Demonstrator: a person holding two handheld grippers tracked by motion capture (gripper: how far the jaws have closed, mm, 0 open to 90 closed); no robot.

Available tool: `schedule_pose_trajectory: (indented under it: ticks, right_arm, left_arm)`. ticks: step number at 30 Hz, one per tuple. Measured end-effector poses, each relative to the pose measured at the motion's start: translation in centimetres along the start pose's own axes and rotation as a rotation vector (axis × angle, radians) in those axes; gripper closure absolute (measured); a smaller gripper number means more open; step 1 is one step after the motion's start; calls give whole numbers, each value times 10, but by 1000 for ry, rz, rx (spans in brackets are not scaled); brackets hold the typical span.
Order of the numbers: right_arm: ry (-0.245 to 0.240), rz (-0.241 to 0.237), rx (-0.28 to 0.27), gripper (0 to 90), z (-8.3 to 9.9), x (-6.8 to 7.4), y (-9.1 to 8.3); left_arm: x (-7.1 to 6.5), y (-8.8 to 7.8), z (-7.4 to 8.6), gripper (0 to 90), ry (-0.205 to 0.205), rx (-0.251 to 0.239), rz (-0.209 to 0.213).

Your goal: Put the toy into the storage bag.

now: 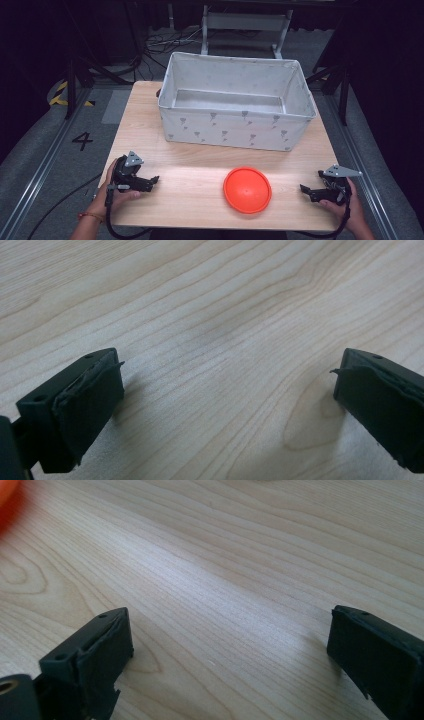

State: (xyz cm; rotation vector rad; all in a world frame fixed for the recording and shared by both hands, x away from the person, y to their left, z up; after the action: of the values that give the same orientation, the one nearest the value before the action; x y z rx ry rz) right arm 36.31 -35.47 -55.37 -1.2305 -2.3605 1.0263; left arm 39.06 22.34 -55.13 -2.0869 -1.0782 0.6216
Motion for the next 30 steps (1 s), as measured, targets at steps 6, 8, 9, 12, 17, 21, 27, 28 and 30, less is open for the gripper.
schedule_pose_trajectory:
  ticks: [6, 8, 9, 12, 17, 21, 27, 28, 30]
  right_arm:
    - [4, 3, 5, 42, 0, 0, 0]
    - [5, 3, 10, 42, -1, 0, 0]
    - [3, 1, 24, 42, -1, 0, 0]
    - [-18, -31, 88, 234, -8, 1, -3]
    - [-35, -83, 48, 202, -31, 11, -5]
    - [-93, -136, 4, 217, -59, 27, -5]
    - [-163, -239, -26, 219, -88, 59, 7]
    - [-189, -255, -21, 220, -92, 66, 11]
    - [-217, -274, -11, 237, -96, 74, 16]
  left_arm:
    - [0, 0, 0, 0, 6, 1, 6]
    - [0, 0, 0, 0, 5, 1, 6]
    - [0, 0, 0, 0, 7, 2, 8]
    - [1, 0, 0, 1, 9, 1, 10]
    - [1, 0, 0, 1, 10, 2, 10]
    - [1, 0, 0, 1, 11, 1, 11]
    - [1, 0, 0, 2, 11, 1, 12]
    - [1, 0, 0, 2, 11, 1, 12]
    - [1, 0, 0, 1, 11, 1, 12]
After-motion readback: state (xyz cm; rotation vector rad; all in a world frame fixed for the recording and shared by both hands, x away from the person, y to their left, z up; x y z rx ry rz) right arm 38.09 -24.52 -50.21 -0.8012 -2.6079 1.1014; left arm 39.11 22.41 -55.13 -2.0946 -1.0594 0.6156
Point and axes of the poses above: each handheld gripper's, and its own axes: y roughly forward along the jaws, z roughly out of its underside, x roughly to its left, the point moved 7 cm from there along y, roughly forward along the jaws, and after that the axes turned 7 degrees about -y, right-handed, at the moved point
